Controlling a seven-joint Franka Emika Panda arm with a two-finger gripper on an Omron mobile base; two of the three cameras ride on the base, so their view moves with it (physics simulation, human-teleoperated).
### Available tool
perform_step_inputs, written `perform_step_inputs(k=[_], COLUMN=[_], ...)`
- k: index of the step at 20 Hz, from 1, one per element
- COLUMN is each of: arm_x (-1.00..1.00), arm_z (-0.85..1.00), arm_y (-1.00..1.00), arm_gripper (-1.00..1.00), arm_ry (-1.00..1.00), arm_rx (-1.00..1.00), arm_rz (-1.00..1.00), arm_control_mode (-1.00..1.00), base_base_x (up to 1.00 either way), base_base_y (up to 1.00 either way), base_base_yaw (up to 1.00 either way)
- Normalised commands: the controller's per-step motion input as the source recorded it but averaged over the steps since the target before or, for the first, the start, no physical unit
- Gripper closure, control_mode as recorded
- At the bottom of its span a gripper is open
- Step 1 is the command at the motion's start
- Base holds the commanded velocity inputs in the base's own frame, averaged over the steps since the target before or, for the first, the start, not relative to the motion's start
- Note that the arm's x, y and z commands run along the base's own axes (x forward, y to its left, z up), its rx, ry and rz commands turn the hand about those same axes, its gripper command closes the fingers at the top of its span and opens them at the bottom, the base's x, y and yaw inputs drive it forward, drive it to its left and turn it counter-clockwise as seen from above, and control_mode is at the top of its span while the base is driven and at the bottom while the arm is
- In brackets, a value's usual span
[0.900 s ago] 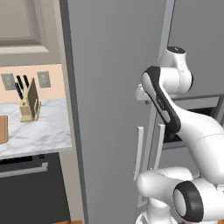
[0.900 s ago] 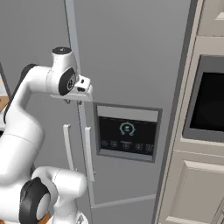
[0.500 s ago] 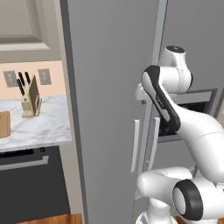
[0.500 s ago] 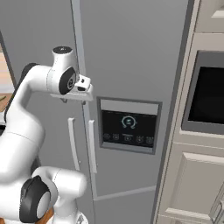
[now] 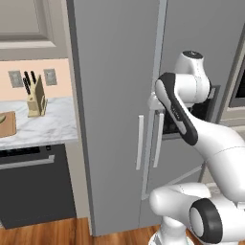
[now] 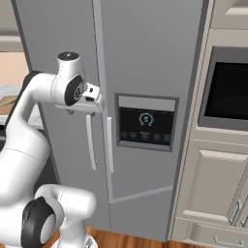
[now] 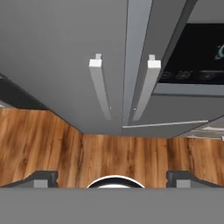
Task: Retrieve a lemon from the fridge and place it on the cutting board with the fish.
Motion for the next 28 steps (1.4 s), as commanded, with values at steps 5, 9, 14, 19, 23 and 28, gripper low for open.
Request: perform_step_inputs(k=[5,9,14,19,23,28], arm_x=[0.0,0.0,0.0,0.04,0.19,0.25], arm_z=[0.0,0.0,-0.1,-0.68,-0.51,-0.3], arm_y=[0.0,0.0,-0.12,-0.22,-0.28,-0.08], arm_gripper=[-1.0,-1.0,-1.0,-1.0,-1.0,-1.0], arm_ry=[0.0,0.0,0.0,0.0,-0.11,-0.2], arm_rx=[0.0,0.0,0.0,-0.08,-0.13,-0.01], arm_rz=[0.0,0.0,0.0,0.0,0.01,0.0], arm_control_mode=[1.0,1.0,-1.0,-1.0,-1.0,-1.0], base_base_x=[-0.34,-0.24,0.0,0.0,0.0,0.0], base_base_y=[-0.04,-0.04,-0.02,0.0,0.0,0.0], base_base_yaw=[0.0,0.0,0.0,0.0,0.0,0.0])
